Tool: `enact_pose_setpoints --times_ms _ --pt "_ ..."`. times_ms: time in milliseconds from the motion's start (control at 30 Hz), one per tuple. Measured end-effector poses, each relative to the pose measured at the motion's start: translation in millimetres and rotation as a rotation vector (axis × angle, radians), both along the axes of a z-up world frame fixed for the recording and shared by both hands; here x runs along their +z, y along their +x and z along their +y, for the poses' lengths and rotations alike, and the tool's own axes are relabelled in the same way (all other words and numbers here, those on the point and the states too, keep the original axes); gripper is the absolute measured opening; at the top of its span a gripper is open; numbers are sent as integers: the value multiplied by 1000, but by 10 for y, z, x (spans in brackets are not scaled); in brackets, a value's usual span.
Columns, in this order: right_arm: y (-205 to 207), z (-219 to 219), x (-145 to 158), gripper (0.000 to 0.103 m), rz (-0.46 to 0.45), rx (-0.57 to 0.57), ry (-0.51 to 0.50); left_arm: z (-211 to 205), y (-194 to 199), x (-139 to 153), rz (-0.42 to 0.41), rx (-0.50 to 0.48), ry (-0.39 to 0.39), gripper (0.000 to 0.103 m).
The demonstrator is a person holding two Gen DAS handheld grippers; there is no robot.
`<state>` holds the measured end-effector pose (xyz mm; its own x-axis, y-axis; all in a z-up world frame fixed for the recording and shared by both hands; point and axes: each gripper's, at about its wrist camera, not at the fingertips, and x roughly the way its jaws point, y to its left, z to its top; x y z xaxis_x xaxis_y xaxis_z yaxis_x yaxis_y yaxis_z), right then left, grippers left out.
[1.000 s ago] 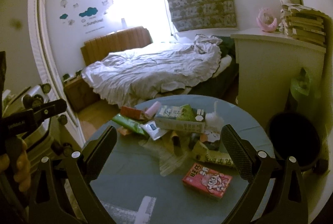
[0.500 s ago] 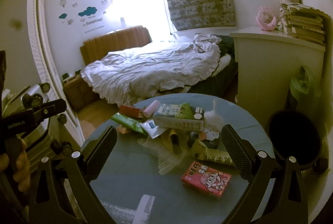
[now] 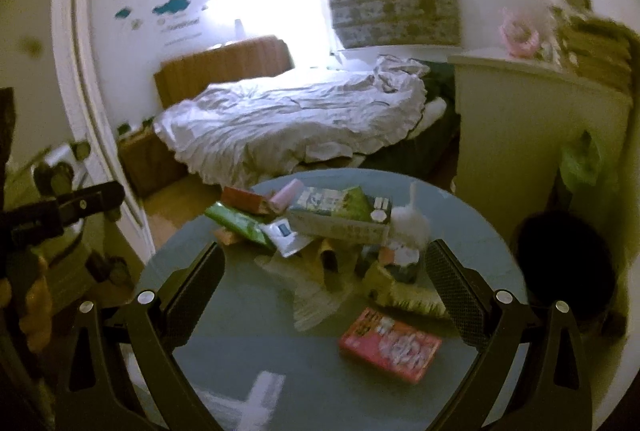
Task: Collect trash
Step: 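Grasp the green milk carton with the right gripper while the left gripper reaches the red snack box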
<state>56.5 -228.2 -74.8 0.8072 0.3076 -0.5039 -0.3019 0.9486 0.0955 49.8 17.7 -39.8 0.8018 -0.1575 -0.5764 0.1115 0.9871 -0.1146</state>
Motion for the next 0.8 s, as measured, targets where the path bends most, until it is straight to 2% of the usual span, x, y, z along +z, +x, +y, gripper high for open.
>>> enact_pose_setpoints --times_ms 33,100,167,300,400,667,800 --pt "71 17 21 99 -6 35 -36 83 63 -47 -14 -22 -3 98" --pt "247 46 58 98 -14 111 -108 272 225 -163 -59 -62 40 98" --pt "497 72 75 98 8 186 -169 434 451 -260 -88 -99 116 98" --pt "1041 133 19 89 75 335 -233 579 917 -411 -85 -242 197 98" --pt "1456 196 -116 87 143 437 -283 535 1216 -519 -81 -335 281 98" --pt "1945 390 -491 87 301 671 -407 193 2003 -888 66 -580 355 98" --pt "2039 435 -672 87 353 722 -472 95 2213 -1108 170 -602 381 98"
